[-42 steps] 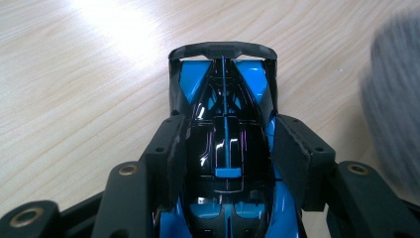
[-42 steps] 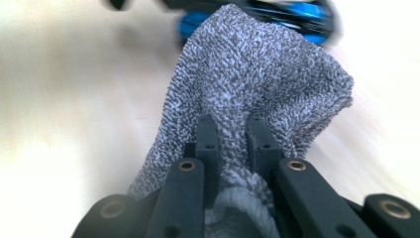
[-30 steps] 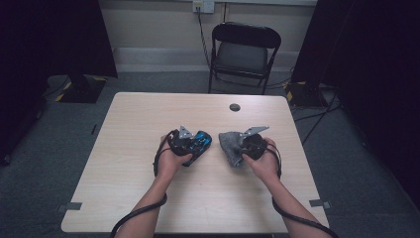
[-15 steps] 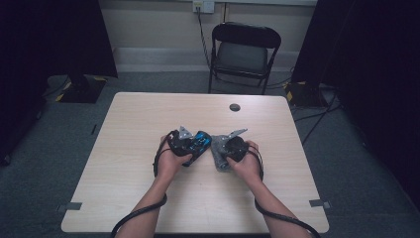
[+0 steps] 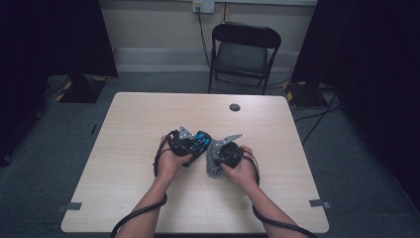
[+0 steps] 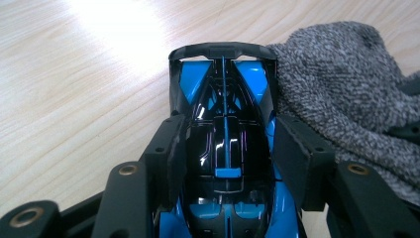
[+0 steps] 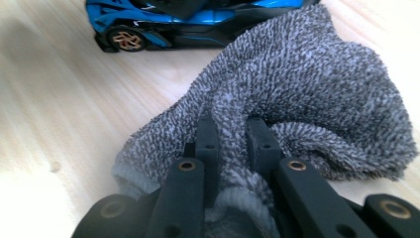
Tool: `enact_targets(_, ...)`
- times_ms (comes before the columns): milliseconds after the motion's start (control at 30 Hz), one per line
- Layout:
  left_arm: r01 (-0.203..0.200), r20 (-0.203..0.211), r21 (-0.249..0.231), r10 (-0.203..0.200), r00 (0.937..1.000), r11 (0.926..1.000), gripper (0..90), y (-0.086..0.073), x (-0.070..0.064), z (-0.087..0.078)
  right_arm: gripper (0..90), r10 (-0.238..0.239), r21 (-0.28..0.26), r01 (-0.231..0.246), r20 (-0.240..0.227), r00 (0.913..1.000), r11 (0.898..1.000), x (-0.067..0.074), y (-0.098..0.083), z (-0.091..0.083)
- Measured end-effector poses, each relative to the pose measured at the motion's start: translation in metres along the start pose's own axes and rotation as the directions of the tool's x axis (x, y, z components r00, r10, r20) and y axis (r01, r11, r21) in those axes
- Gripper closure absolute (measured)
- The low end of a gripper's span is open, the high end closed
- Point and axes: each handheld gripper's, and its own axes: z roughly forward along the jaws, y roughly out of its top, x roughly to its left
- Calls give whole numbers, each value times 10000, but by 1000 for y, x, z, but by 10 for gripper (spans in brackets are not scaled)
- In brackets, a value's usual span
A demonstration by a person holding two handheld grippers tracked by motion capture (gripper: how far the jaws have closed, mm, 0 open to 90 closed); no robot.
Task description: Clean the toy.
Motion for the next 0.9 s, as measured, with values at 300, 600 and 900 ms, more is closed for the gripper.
enact_targets(300,-80,-58,36,80,10000,10000,476,0,0,0,792,-315,-63,312,-536,9981,9995,14,0,2)
enact_targets(600,-92,-72,45,93,9999,9999,476,0,0,0,791,-578,-242,555,-1073,9925,9982,28,-2,3)
enact_targets(900,62,-64,-34,-62,10000,10000,476,1,-1,1,791,-915,-228,890,-1544,9838,9958,43,-2,4)
